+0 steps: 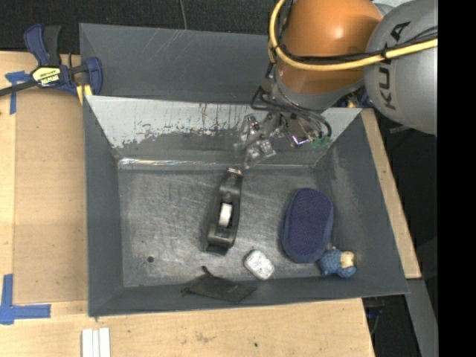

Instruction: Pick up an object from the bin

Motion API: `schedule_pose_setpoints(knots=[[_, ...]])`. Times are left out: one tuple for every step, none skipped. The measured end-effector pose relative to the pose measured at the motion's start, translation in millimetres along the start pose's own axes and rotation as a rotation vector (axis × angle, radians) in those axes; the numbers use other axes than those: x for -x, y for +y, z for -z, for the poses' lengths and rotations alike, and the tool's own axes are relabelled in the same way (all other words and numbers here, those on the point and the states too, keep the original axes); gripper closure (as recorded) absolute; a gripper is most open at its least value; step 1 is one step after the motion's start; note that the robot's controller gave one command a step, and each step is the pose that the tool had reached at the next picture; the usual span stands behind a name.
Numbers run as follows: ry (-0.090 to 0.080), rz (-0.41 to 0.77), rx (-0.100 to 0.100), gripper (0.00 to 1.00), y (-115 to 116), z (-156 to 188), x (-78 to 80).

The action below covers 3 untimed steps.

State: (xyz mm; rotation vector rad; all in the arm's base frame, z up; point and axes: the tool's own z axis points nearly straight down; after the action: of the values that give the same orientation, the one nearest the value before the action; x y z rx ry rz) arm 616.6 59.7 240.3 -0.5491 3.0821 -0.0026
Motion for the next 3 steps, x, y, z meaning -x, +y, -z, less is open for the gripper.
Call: schedule_pose_setpoints(knots=[[0.015, -0.143, 0.004, 1.0, 16.9, -118.8, -5.7], [-0.007, -0.145, 0.0, 0.0, 14.7, -110.8, -0.3], [0.008, 0.125, 0.002, 0.0, 1.2, -94.0, -44.8]])
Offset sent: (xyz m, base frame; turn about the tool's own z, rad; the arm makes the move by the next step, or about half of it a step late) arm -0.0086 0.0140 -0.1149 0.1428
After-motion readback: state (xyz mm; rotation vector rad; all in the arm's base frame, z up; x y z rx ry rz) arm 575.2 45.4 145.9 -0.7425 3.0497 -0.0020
